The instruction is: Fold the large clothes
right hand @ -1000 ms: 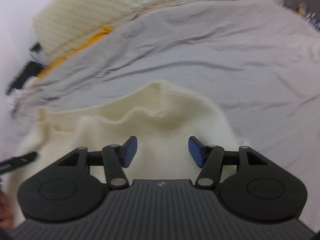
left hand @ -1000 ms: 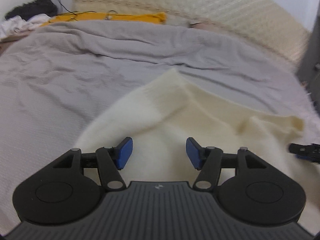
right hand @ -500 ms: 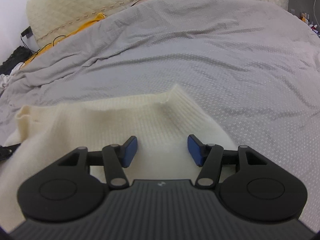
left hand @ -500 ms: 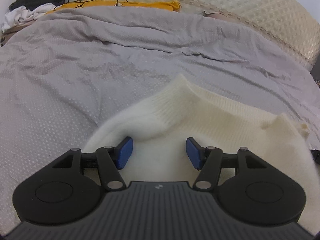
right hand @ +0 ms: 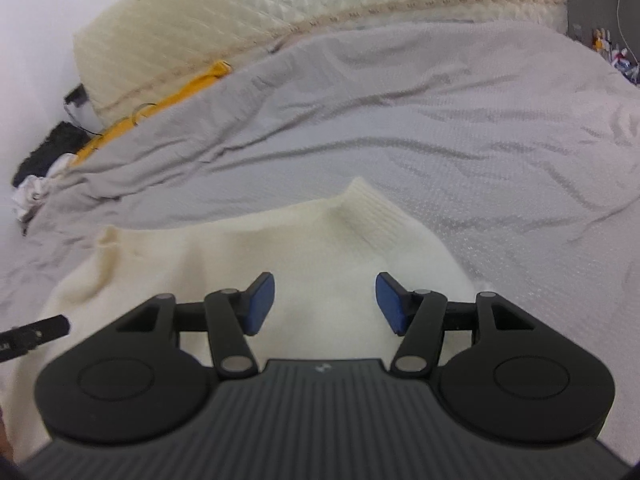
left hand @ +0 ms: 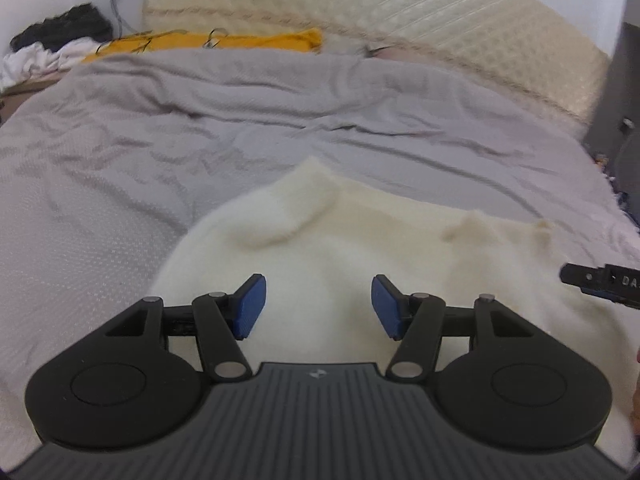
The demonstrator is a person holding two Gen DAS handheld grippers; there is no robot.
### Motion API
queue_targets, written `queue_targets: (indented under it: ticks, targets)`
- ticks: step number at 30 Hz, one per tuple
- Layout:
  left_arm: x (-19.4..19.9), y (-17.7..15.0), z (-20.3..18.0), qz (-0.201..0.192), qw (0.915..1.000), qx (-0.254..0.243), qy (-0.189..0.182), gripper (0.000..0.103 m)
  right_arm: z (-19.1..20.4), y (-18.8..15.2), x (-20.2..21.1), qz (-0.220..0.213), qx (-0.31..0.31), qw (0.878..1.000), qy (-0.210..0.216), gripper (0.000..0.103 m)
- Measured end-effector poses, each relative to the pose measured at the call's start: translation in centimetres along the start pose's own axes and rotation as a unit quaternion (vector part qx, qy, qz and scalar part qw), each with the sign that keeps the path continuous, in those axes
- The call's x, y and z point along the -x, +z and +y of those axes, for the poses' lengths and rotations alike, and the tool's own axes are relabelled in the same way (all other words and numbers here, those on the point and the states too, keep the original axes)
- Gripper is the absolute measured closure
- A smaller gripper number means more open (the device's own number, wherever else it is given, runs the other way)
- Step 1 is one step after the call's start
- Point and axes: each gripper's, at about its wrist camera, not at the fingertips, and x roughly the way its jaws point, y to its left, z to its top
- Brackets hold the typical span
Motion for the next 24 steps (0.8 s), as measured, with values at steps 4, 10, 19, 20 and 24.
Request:
queue_targets:
  ticks: [4,10,19,20,24]
  targets:
    - [3.3,-0.7,-1.2,-0.015,0.9991,0.003,-0.04,0.039,1.6,-0.8,3.4,-0.006,0.024,0.999,0.025,0.044]
    - [7.4,-2.3,-3.4,-0.032,0.9959,-0.004,-0.085,0.039,3.7,-2.9,7.2,-0.001,0.043,0.997,0.059,0.044]
    - [7.9,-4.4,-5.7,-0.005,0.9938,-0.023,-0.109,0.039,5.2,-5.2,8.7,0.015,0.055,0.996,0.065,0.045]
    - [7.6,-4.5,-5.6,-0.001,0.9937,-0.018,-0.111,0.039,5.2,-5.3,8.6,0.013,0.056,0.996,0.064,0.045]
    - [5.3,-4.7,-4.9,0.026,0.994,-0.015,-0.105,0.039,4.6,-5.7,6.6,0.034,0.039,0.997,0.062,0.047]
